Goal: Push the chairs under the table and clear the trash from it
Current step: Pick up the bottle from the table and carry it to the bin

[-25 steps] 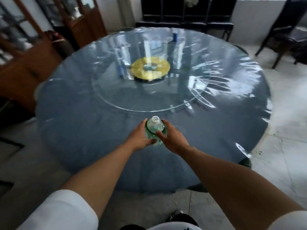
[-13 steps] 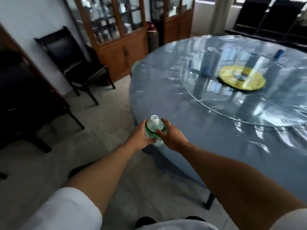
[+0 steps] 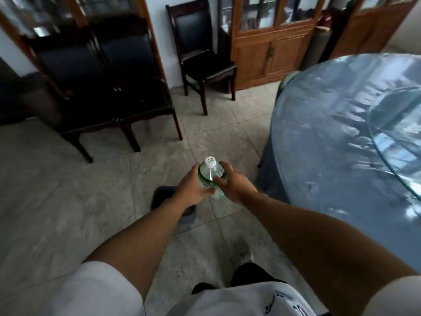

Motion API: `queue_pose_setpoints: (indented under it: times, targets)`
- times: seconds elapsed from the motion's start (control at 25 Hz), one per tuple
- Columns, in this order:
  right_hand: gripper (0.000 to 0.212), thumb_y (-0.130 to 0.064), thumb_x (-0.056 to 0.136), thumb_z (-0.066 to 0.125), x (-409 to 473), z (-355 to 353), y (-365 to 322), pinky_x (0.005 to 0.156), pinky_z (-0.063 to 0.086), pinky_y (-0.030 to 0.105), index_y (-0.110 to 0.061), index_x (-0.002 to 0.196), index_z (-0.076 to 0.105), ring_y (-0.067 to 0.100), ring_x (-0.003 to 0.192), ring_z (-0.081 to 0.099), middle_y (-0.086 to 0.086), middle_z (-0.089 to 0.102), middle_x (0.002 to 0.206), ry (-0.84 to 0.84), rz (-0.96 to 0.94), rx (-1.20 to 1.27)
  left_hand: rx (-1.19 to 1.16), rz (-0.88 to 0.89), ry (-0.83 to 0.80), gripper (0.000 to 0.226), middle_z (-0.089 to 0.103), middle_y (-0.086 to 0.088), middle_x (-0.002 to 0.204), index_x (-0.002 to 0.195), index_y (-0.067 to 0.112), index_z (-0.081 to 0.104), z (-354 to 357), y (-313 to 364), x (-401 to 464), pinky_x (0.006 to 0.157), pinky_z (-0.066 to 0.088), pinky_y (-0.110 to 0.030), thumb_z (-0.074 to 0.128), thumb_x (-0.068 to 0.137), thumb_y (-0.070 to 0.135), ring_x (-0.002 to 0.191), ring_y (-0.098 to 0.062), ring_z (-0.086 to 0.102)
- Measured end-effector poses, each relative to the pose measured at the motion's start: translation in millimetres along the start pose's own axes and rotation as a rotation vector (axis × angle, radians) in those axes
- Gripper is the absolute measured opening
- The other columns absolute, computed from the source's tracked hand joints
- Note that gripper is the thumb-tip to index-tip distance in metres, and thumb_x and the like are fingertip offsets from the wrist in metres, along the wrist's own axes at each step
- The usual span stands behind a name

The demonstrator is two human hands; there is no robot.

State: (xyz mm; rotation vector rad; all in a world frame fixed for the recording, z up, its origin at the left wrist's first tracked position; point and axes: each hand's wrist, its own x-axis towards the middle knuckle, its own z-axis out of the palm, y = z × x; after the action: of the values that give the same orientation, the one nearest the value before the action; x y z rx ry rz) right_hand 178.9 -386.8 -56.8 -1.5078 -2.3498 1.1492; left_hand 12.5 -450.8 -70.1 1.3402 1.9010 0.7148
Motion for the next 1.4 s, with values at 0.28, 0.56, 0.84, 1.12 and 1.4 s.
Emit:
queue_pose_setpoints:
  times: [0.28, 0.56, 0.84, 1.12, 1.4]
  targets:
    - [0.067, -0.050, 0.100, 0.051, 104.6, 47.2, -39.2, 0.106, 0.045, 0.044, -0.025, 0.157, 0.026, 0.034, 0.130, 0.054, 0.014, 0.052, 0.149, -0.185, -0.084, -0.023, -0.034, -0.151, 0.077, 0.089, 0.057, 0.003, 0.140, 0.148, 0.020, 0.040, -50.7, -62.9, 41.1, 0.101, 0.045, -0.030, 0.089, 0.074, 0.033, 0.124, -0.015, 0.055]
    - [0.064, -0.039, 0.101, 0.048, 213.8, 83.4, -66.2, 0.112, 0.042, 0.047, -0.024, 0.159, 0.024, 0.036, 0.136, 0.048, 0.016, 0.041, 0.155, -0.341, -0.048, 0.017, -0.048, -0.300, 0.070, 0.078, 0.060, -0.002, 0.138, 0.146, 0.016, 0.045, -91.6, -104.5, 106.4, 0.096, 0.043, -0.026, 0.085, 0.081, 0.028, 0.123, -0.017, 0.057]
    - [0.062, -0.037, 0.101, 0.048, 265.3, 142.0, -61.5, 0.111, 0.042, 0.046, -0.026, 0.158, 0.026, 0.039, 0.134, 0.049, 0.015, 0.037, 0.154, -0.485, 0.035, 0.054, -0.109, -0.444, 0.029, 0.080, 0.058, 0.009, 0.128, 0.147, 0.016, 0.043, -89.7, -176.8, 144.4, 0.084, 0.042, -0.009, 0.086, 0.080, 0.023, 0.119, -0.014, 0.059]
    - [0.068, -0.038, 0.098, 0.058, 308.8, 220.2, -57.2, 0.111, 0.040, 0.043, -0.027, 0.159, 0.029, 0.034, 0.140, 0.043, 0.010, 0.026, 0.161, -0.514, 0.193, 0.052, -0.124, -0.541, -0.090, 0.085, 0.057, -0.003, 0.142, 0.151, 0.017, 0.038, -86.2, -271.8, 175.0, 0.093, 0.047, -0.031, 0.085, 0.081, 0.028, 0.126, -0.023, 0.058]
    - [0.064, -0.036, 0.095, 0.065, 343.8, 321.3, -39.0, 0.106, 0.043, 0.037, -0.022, 0.152, 0.041, 0.028, 0.131, 0.051, 0.009, 0.042, 0.147, -0.457, 0.340, 0.094, -0.142, -0.540, -0.181, 0.084, 0.060, -0.003, 0.141, 0.151, 0.020, 0.040, -66.9, -389.0, 200.9, 0.094, 0.047, -0.029, 0.085, 0.080, 0.029, 0.125, -0.022, 0.060]
